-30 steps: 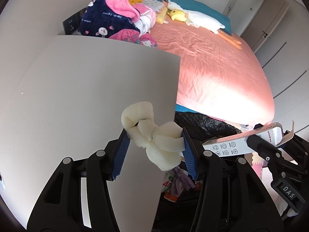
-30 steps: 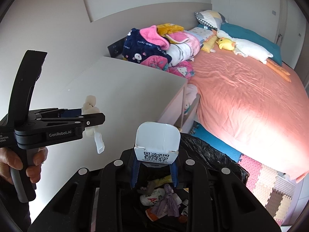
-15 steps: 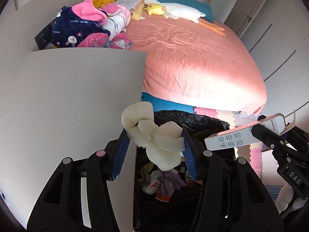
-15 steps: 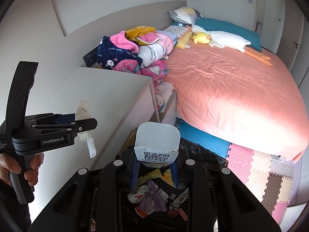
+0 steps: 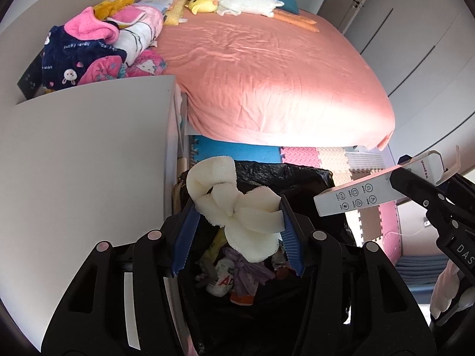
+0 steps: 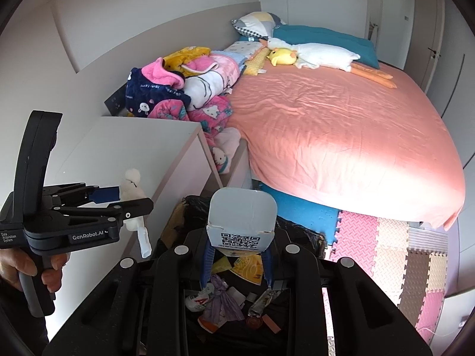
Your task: Collect trash
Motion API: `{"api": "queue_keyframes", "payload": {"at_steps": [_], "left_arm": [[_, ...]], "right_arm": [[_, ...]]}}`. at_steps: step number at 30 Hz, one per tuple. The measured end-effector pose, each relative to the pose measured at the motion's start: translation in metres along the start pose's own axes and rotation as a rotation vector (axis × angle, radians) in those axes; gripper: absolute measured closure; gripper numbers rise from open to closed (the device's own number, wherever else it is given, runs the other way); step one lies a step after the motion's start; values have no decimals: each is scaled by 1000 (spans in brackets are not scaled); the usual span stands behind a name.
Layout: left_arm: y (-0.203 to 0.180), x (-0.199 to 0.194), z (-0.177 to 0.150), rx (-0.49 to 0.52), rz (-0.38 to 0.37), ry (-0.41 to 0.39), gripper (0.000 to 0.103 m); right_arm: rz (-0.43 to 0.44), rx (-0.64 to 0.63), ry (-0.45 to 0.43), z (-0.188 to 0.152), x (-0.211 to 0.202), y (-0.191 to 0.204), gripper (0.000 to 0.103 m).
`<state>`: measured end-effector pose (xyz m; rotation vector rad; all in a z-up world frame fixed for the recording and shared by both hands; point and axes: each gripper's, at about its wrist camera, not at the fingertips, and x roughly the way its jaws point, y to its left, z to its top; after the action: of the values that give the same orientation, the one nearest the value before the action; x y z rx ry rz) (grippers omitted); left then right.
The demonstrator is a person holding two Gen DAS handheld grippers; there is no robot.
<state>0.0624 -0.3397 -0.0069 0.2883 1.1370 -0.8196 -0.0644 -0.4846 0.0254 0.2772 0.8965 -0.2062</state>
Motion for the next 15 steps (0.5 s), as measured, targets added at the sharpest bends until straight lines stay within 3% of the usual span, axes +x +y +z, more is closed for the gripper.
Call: {"api": "queue_keyframes", "payload": {"at_steps": [3,4,5,6,7,9,15], "left_arm": [[-6,4,-2,51,-33,27,43],[-9,6,-4,77,-37,47,25],[-12,8,-7,105,-13,60,6],[-14,8,-10,121,16,47,6],[-14,9,-12,134,44,42,6],[-11,11,-15,127,42,47,6],[-5,4,-15,78,-14,7,6]], "right_arm": [[-7,10,1,-2,-4,-5,75],[-7,8,6,-3,-5,-5,74],[-14,9,6,-4,-7,-5,57],[-26,15,-1,-4,-10,-7,42],[-48,26,-31,-5,-16,-8,18],[-67,30,-66,-8,-23,-9,17],[-64,50,-56,-8,-24,-12,17]]}}
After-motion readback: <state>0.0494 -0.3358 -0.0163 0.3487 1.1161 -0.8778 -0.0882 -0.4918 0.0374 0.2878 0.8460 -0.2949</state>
